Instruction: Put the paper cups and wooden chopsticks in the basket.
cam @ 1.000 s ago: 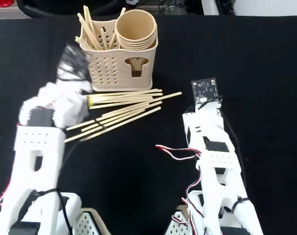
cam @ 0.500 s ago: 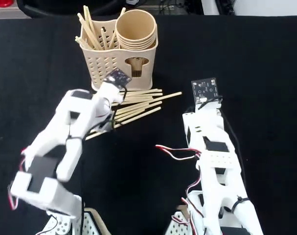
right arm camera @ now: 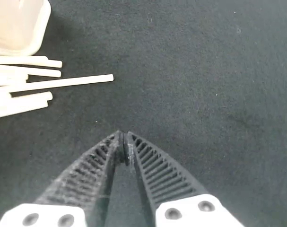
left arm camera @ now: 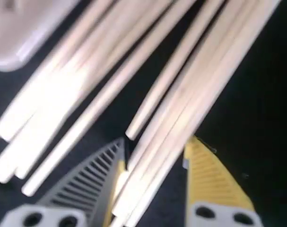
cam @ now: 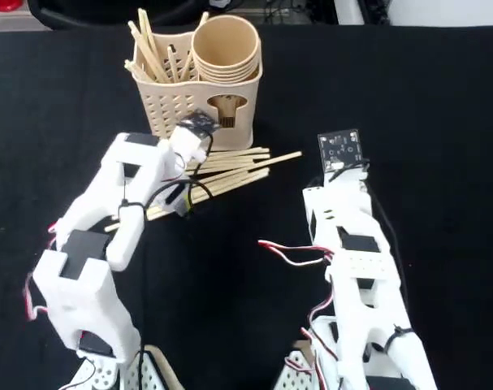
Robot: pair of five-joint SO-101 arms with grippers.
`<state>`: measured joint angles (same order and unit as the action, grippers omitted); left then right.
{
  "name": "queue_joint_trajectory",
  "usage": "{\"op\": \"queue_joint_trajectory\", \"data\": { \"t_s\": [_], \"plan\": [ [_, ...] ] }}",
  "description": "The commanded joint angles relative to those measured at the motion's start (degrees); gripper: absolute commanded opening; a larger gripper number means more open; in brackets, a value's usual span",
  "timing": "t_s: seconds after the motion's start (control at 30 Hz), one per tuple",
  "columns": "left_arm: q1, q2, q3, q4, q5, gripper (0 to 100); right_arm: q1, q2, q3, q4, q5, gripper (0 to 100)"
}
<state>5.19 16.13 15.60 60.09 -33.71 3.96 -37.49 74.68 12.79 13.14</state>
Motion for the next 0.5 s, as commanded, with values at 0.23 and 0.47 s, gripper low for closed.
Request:
{"op": "queue_joint_trajectory", "data": {
  "t_s": [0.23, 0.47],
  "plan": [
    [1.45, -0.09, 1.63, 13.71, -10.55, 4, 0.44, -1.19, -0.40, -0.88, 0.44, 1.3],
    [1.54, -0.44, 3.82, 14.33, -10.73, 3, 0.53, -1.19, -0.40, -0.88, 0.44, 1.3]
  ]
}}
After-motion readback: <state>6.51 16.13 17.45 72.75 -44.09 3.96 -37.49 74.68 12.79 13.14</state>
